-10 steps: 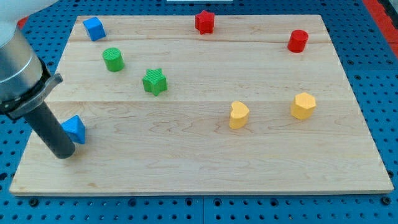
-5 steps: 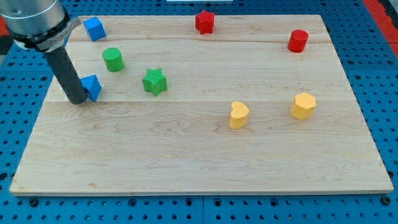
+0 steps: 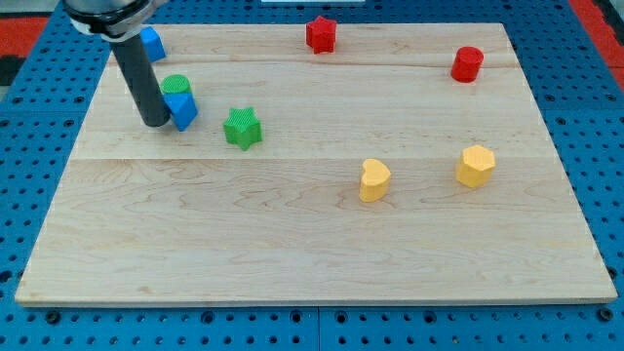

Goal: Slide blue triangle to the top right

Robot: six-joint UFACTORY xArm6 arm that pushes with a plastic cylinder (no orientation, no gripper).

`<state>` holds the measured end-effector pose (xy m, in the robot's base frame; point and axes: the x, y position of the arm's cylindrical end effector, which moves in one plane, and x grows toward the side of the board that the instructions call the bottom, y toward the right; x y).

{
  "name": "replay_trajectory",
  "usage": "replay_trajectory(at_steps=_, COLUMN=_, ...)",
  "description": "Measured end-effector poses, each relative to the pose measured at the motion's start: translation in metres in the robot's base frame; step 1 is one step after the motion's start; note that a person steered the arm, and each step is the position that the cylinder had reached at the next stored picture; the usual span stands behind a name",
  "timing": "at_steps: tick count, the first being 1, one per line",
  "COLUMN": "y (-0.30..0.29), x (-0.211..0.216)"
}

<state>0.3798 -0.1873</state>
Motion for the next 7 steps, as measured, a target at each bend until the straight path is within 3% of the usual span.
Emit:
replay_trajectory(at_steps=2, y=0.050, x=-0.005)
replay_trajectory(at_steps=5, y=0.055, x=-0.076)
replay_trajectory(at_steps=7, y=0.082, x=-0.092)
